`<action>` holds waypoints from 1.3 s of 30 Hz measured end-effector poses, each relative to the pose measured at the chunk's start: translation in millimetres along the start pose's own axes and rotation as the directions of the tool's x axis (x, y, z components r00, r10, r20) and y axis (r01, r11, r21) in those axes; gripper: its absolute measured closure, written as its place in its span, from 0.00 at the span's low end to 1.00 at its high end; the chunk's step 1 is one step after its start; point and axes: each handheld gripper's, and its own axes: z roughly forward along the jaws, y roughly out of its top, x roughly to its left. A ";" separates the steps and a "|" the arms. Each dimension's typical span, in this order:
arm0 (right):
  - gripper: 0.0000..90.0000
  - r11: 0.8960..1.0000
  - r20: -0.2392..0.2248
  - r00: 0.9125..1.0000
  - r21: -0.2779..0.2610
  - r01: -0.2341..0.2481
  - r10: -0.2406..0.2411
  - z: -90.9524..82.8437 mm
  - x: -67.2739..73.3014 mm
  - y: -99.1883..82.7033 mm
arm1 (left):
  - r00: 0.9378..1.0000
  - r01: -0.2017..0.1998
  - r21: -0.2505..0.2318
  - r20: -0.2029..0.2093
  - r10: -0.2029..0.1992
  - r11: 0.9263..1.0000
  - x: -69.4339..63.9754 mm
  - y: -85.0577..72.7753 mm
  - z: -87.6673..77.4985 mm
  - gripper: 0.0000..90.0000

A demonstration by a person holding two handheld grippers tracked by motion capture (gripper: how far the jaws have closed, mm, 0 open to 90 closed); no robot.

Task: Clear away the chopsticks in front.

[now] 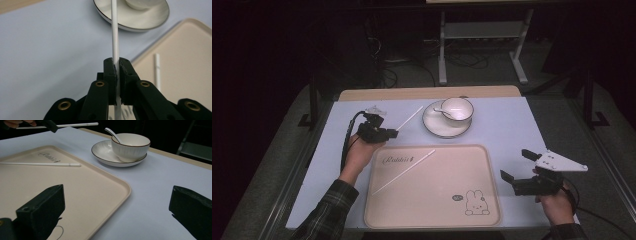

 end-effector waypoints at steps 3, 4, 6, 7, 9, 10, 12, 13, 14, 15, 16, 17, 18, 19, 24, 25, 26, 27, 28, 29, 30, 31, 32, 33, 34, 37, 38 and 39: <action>0.00 1.000 -0.001 1.000 0.003 0.001 -0.001 0.3 0.4 -0.1 | 1.000 -0.007 0.003 0.008 0.007 1.000 -6.9 -7.7 -5.1 0.94; 0.00 1.000 0.000 1.000 0.002 0.001 -0.001 0.1 0.6 -0.2 | 1.000 -0.004 0.000 0.018 0.004 1.000 -13.3 -14.9 -9.8 0.94; 0.00 1.000 0.001 1.000 0.002 0.000 0.000 -0.1 0.8 -0.2 | 1.000 -0.004 0.001 0.026 0.004 1.000 -20.2 -22.4 -12.9 0.94; 0.00 1.000 0.001 1.000 0.003 0.001 -0.001 -0.1 1.0 -0.1 | 1.000 0.000 -0.001 0.031 0.000 1.000 -23.6 -26.5 -14.1 0.94; 0.00 1.000 0.002 1.000 0.003 0.001 -0.001 -0.1 1.3 0.0 | 0.999 -0.002 -0.002 0.038 0.002 1.000 -26.8 -30.9 -15.4 0.94; 0.00 1.000 0.000 1.000 0.003 0.003 -0.003 -0.1 1.4 0.1 | 0.999 0.000 -0.006 0.043 0.000 1.000 -31.1 -37.2 -16.9 0.94; 0.00 1.000 0.001 1.000 0.003 0.005 -0.005 -0.4 2.0 0.5 | 0.998 -0.001 0.004 0.060 0.001 1.000 -40.0 -48.8 -18.6 0.94; 0.00 1.000 0.001 1.000 0.003 0.005 -0.005 -0.5 2.1 0.6 | 0.998 -0.009 0.014 0.063 0.008 1.000 -43.4 -51.9 -19.1 0.94; 0.00 1.000 0.001 1.000 0.003 0.007 -0.007 -0.5 2.1 0.6 | 0.998 -0.010 0.018 0.066 0.009 1.000 -46.8 -55.9 -20.0 0.94; 0.00 1.000 0.001 1.000 0.003 0.007 -0.007 -0.5 2.1 0.6 | 0.998 -0.010 0.018 0.066 0.009 1.000 -46.8 -55.9 -20.0 0.94; 0.00 1.000 0.002 1.000 0.003 0.007 -0.007 -0.6 2.2 0.5 | 0.997 -0.006 0.020 0.077 0.005 1.000 -49.7 -59.9 -20.5 0.94; 0.00 1.000 0.002 1.000 0.003 0.007 -0.007 -1.0 2.1 0.4 | 0.997 -0.008 0.025 0.080 0.006 1.000 -51.8 -62.0 -20.2 0.94; 0.00 1.000 0.002 1.000 0.003 0.007 -0.007 -1.0 2.1 0.4 | 0.997 -0.016 0.033 0.080 0.013 0.999 -53.7 -64.1 -19.6 0.94; 0.00 1.000 0.004 1.000 0.003 0.005 -0.005 -0.9 1.8 0.3 | 0.996 -0.015 0.051 0.090 0.011 0.999 -58.4 -69.3 -16.5 0.94; 0.00 1.000 0.003 1.000 0.005 0.007 -0.007 -1.0 2.0 0.2 | 0.994 -0.023 0.091 0.110 0.013 0.996 -67.2 -78.1 -7.1 0.94; 0.00 1.000 0.003 1.000 0.005 0.007 -0.007 -1.0 2.0 0.2 | 0.994 -0.023 0.091 0.110 0.013 0.996 -67.2 -78.1 -7.1 0.94; 0.00 1.000 0.003 1.000 0.008 0.009 -0.009 -0.8 2.1 0.2 | 0.994 -0.033 0.103 0.110 0.022 0.994 -69.7 -79.0 -4.3 0.94; 0.00 1.000 0.003 1.000 0.008 0.008 -0.008 -0.7 2.0 0.2 | 0.994 -0.054 0.123 0.100 0.042 0.991 -72.4 -79.7 0.2 0.94; 0.00 1.000 0.003 1.000 0.008 0.008 -0.008 -0.7 2.0 0.3 | 0.994 -0.058 0.125 0.095 0.046 0.990 -73.2 -79.9 2.5 0.94; 0.00 1.000 0.003 1.000 0.006 0.009 -0.009 -0.5 1.9 0.4 | 0.994 -0.062 0.125 0.094 0.051 0.990 -73.7 -79.8 4.3 0.94; 0.00 1.000 0.003 1.000 0.007 0.009 -0.009 -0.5 1.8 0.4 | 0.994 -0.068 0.126 0.092 0.057 0.990 -74.0 -79.8 5.7 0.94; 0.00 1.000 0.003 1.000 0.007 0.009 -0.009 -0.5 1.8 0.4 | 0.994 -0.068 0.126 0.092 0.057 0.990 -74.0 -79.8 5.7 0.94; 0.00 1.000 0.003 1.000 0.009 0.009 -0.009 -0.5 1.8 0.3 | 0.994 -0.084 0.137 0.085 0.073 0.987 -73.3 -80.7 8.1 0.94; 0.00 1.000 0.003 1.000 0.009 0.009 -0.009 -0.5 1.8 0.3 | 0.994 -0.084 0.137 0.085 0.073 0.987 -73.3 -80.7 8.1 0.94; 0.00 1.000 0.003 1.000 0.007 0.008 -0.008 -0.7 1.8 0.3 | 0.994 -0.082 0.143 0.082 0.071 0.986 -73.0 -82.1 9.6 0.93; 0.00 1.000 0.002 1.000 0.006 0.009 -0.009 -0.6 1.6 0.4 | 0.994 -0.079 0.138 0.086 0.068 0.987 -73.0 -84.1 11.4 0.93; 0.00 1.000 0.002 1.000 0.006 0.009 -0.009 -0.5 1.7 0.4 | 0.994 -0.083 0.137 0.087 0.072 0.987 -73.2 -84.0 11.7 0.93; 0.00 1.000 0.002 1.000 0.006 0.009 -0.009 -0.5 1.7 0.4 | 0.994 -0.084 0.136 0.086 0.073 0.987 -73.4 -83.9 12.0 0.93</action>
